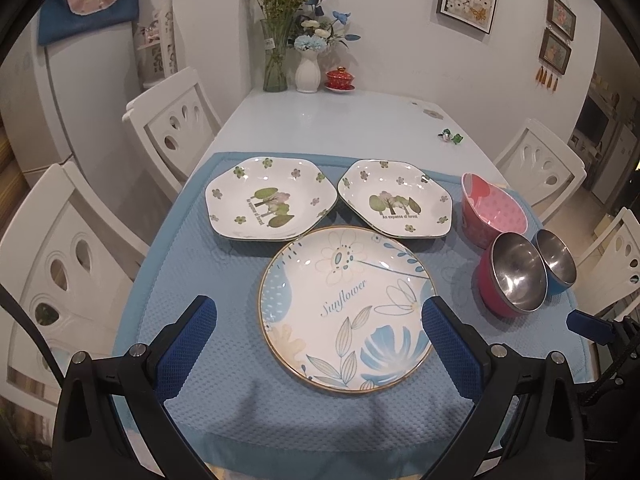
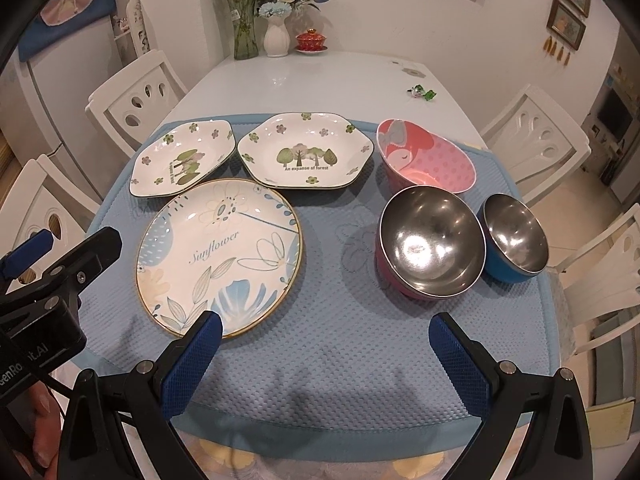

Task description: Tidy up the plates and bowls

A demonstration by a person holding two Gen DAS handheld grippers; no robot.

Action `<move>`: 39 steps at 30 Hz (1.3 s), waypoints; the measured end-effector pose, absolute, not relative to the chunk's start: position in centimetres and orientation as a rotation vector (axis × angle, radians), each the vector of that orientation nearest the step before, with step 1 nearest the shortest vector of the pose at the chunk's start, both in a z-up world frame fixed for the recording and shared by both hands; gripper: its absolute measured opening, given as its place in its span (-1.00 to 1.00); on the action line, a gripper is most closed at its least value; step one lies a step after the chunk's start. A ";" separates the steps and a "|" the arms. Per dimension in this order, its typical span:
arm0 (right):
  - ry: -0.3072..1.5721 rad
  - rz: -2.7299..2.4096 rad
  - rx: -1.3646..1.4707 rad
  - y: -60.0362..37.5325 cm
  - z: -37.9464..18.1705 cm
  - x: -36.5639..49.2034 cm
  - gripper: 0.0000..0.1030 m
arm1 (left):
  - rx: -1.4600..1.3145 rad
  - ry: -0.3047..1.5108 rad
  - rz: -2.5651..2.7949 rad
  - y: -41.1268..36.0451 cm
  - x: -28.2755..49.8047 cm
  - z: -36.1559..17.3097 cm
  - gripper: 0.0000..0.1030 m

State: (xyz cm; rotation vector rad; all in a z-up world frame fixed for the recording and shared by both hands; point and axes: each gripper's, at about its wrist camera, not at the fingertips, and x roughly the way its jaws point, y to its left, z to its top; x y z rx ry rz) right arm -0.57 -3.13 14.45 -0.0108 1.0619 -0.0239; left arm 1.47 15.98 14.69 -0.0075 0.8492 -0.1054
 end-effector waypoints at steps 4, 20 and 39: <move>1.069 -0.016 -0.003 -3.2 14.2 -0.5 0.99 | -0.002 0.858 -0.100 16.0 1.5 14.5 0.99; 1.130 0.042 0.021 -2.8 12.5 0.9 0.99 | 0.027 0.888 -0.050 16.7 2.3 13.4 0.99; 1.233 0.073 0.094 -1.9 6.9 7.9 0.90 | 0.000 1.100 -0.043 21.6 8.4 6.3 0.98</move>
